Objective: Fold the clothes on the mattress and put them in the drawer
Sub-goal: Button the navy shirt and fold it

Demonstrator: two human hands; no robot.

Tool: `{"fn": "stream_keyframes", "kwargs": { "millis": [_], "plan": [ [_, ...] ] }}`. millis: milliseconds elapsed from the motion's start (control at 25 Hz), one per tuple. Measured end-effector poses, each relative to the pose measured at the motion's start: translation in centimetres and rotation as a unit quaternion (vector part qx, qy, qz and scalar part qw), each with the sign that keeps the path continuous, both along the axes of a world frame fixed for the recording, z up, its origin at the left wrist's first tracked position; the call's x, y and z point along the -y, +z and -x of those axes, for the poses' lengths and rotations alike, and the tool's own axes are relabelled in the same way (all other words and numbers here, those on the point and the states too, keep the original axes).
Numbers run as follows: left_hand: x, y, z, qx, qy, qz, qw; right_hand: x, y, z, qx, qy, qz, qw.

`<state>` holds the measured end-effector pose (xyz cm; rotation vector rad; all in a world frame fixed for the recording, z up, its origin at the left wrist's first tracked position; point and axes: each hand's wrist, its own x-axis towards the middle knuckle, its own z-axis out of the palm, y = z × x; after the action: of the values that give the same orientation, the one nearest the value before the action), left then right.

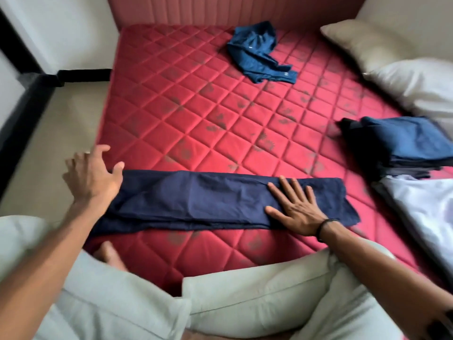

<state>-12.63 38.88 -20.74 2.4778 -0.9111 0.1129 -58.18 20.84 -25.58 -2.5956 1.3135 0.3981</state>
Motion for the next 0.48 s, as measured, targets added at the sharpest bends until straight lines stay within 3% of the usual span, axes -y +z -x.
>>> {"fn": "stream_keyframes", "kwargs": {
  "millis": [80,160,320,480],
  "plan": [
    [1.7,-0.2,7.4,0.087,-0.199,0.087,0.972,0.0,0.1,0.4,0.006,0.000,-0.007,1.000],
    [3.5,-2.7,14.4,0.106,-0.327,0.018,0.939,0.0,0.0,0.6,0.020,-0.003,0.006,1.000],
    [4.8,-8.0,19.8,0.125,-0.307,-0.136,0.934,0.4,-0.3,1.1,0.042,-0.100,0.031,0.994],
    [3.4,-7.9,14.8,0.059,-0.198,-0.138,0.969,1.2,-0.6,2.1,0.039,-0.209,0.034,0.977]
  ]
}}
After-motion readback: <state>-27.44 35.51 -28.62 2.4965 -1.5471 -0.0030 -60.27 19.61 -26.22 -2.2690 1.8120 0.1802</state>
